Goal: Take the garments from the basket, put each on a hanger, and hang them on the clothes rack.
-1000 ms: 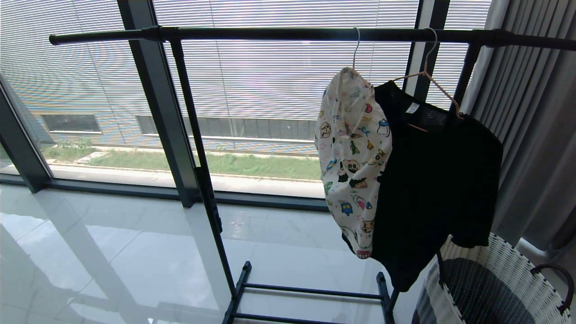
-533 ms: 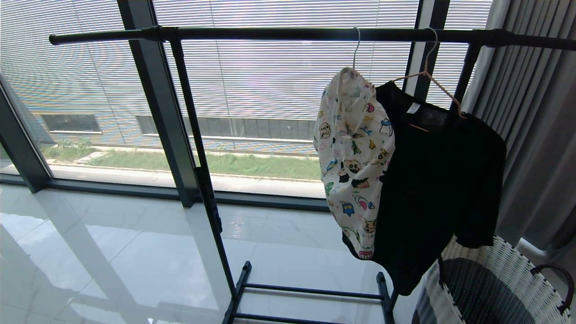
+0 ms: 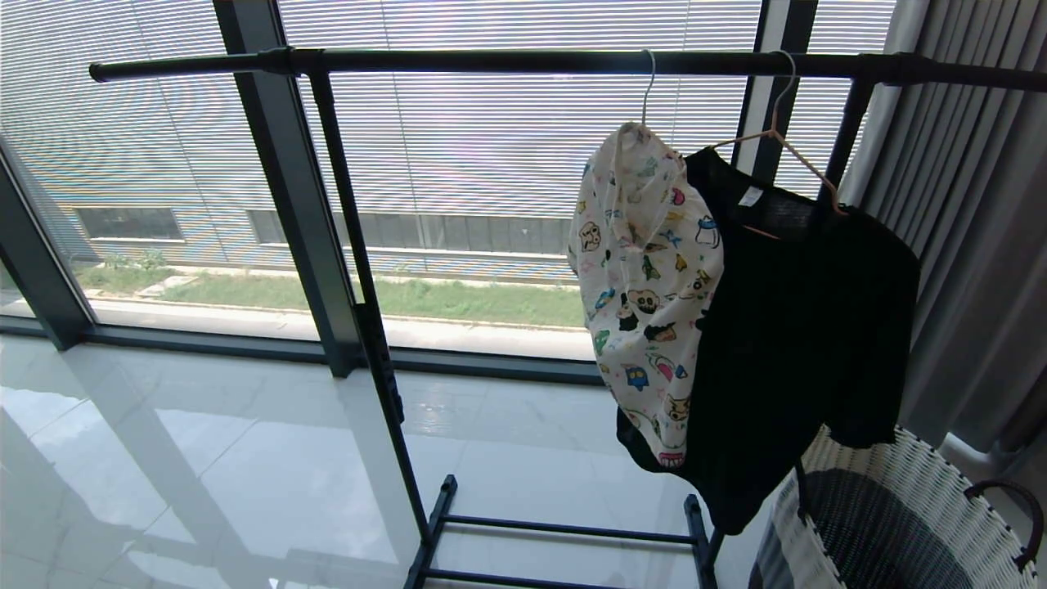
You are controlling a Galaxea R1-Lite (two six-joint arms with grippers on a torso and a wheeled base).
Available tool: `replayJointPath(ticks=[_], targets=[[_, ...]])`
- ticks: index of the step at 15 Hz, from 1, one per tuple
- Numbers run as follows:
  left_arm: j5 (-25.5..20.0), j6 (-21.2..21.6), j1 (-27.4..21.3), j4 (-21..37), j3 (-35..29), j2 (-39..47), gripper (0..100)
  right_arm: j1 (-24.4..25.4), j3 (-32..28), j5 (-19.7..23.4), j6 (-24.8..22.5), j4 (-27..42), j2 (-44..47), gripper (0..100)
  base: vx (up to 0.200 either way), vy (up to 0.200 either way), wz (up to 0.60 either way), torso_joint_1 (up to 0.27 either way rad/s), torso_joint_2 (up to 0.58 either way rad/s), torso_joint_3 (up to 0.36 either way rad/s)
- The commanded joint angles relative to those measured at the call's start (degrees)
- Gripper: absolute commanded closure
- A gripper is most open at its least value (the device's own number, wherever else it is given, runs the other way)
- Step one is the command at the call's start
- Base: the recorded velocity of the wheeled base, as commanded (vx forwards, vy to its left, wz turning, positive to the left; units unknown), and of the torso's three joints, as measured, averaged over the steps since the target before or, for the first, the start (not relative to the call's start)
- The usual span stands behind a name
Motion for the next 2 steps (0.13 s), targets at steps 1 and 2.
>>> replayJointPath(ticks=[1,2], targets=[[0.0,0.0,0.1,0.0,0.0,0.1,0,0.0,0.0,0.0,-0.3,0.0,0.1,0,0.0,0.0,0.0,0.0,0.0,0.0],[0.0,0.0,0.1,0.0,0.0,0.1,0,0.0,0.0,0.0,-0.2,0.0,0.1,0,0.0,0.0,0.0,0.0,0.0,0.0]])
